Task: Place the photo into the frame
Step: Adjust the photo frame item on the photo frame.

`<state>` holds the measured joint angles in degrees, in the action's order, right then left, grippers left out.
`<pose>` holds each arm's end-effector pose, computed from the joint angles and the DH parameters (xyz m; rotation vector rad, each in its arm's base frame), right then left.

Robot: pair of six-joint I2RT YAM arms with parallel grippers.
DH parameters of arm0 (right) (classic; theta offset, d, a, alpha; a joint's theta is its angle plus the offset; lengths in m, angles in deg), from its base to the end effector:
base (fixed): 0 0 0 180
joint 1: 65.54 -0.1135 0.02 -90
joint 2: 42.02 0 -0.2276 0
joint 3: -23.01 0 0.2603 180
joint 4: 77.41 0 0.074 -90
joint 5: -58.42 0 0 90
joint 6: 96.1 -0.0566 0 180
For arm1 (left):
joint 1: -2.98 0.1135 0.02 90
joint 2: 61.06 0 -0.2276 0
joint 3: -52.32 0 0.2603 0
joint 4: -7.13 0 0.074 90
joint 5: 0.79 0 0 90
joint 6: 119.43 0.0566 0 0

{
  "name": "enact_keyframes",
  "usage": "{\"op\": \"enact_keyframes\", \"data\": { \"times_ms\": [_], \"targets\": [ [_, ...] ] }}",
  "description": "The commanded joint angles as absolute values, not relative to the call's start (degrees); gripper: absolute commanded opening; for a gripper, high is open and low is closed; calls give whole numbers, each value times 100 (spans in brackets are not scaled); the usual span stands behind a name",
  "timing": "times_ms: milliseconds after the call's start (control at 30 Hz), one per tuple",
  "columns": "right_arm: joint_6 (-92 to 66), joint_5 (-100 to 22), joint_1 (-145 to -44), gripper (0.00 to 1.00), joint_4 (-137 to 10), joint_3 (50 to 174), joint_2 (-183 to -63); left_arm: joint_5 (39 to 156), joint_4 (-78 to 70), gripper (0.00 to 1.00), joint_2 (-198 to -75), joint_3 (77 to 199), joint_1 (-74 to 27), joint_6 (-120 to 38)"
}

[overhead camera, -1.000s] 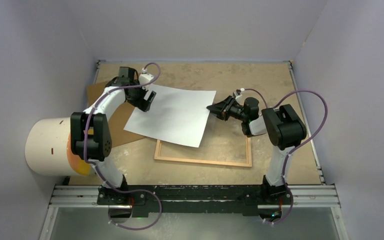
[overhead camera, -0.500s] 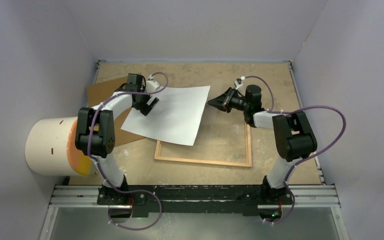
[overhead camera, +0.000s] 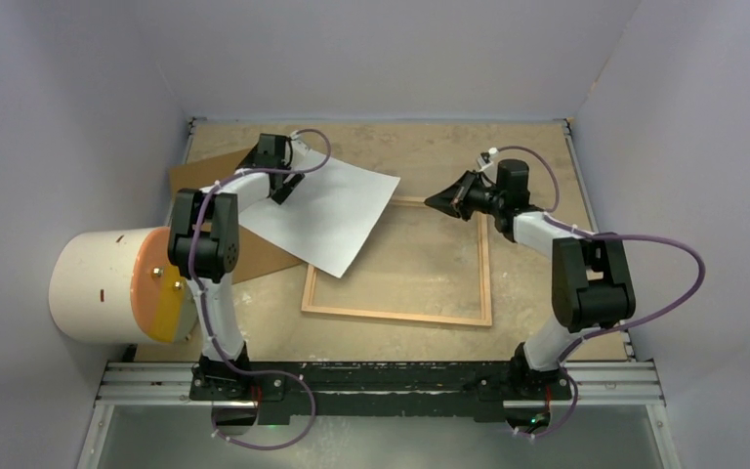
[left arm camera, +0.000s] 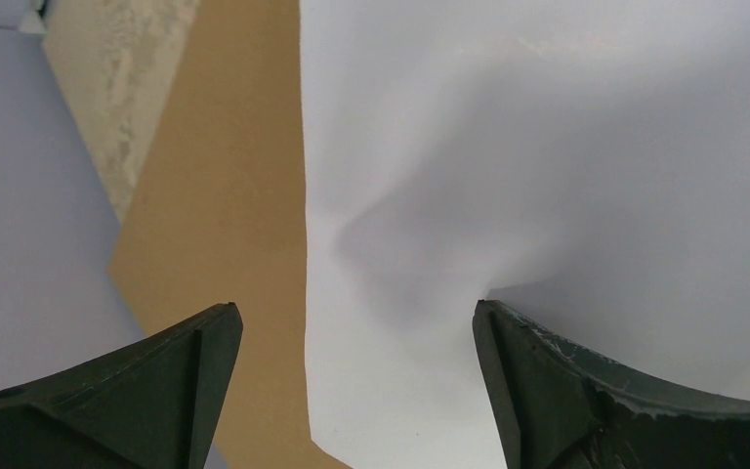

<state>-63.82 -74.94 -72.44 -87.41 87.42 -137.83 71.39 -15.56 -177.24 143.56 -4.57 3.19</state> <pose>0.3651 0.0833 0.1623 0.3791 2.0993 1.4424 0.4411 -0.0410 0.1135 0.6943 2.3277 0.5750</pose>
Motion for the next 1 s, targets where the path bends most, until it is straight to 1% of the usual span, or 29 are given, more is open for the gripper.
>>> {"op": "enact_keyframes", "data": {
  "times_ms": [0,100,167,267,333,400,433,500,533,600,633,733,767,833,900,967],
  "targets": [
    [-6006,-7443,-7205,0,-8338,8736,-13398,6562,-1513,95,-18468,14858,-417,216],
    [-5838,-7362,-7204,0,-8216,8674,-13421,6605,-1763,95,-18560,15325,-337,25],
    [-5808,-7376,-7204,0,-8292,8608,-13515,7020,-2312,96,-18377,15505,-301,-121],
    [-5765,-7399,-7204,0,-8374,8538,-13644,7932,-2674,96,-17676,15115,-341,150],
    [-5795,-7419,-7204,5,-8502,8538,-13762,8651,-2661,96,-17126,14614,-355,494],
    [-5901,-7480,-7204,7,-8720,8514,-13902,9206,-2666,96,-16790,14288,-361,766],
    [-6008,-7503,-7204,11,-8885,8481,-13965,9334,-2642,96,-16709,14196,-373,855],
    [-6189,-7493,-7209,25,-9121,8452,-14076,9416,-2530,97,-16734,14081,-407,994],
    [-6234,-7473,-7217,29,-9157,8451,-14121,9426,-2498,97,-16798,14079,-426,1051],
    [-6304,-7396,-7249,31,-9220,8446,-14186,9295,-2253,97,-16959,14050,-448,1086],
    [-6325,-7364,-7290,30,-9248,8450,-14223,9191,-2121,97,-17069,14083,-449,1056],
    [-6420,-7254,-7425,19,-9359,8468,-14370,9074,-1844,97,-17302,14176,-449,832],
    [-6473,-7203,-7458,14,-9411,8458,-14400,9046,-1807,97,-17374,14222,-449,733],
    [-6540,-7135,-7476,0,-9490,8412,-14427,8807,-1742,97,-17573,14391,-437,508],
    [-6473,-7063,-7477,0,-9387,8400,-14329,8534,-1619,98,-17759,14551,-383,265],
    [-6081,-7079,-7477,0,-8753,8543,-14155,8327,-1476,98,-17915,14660,-318,40]
  ]
}}
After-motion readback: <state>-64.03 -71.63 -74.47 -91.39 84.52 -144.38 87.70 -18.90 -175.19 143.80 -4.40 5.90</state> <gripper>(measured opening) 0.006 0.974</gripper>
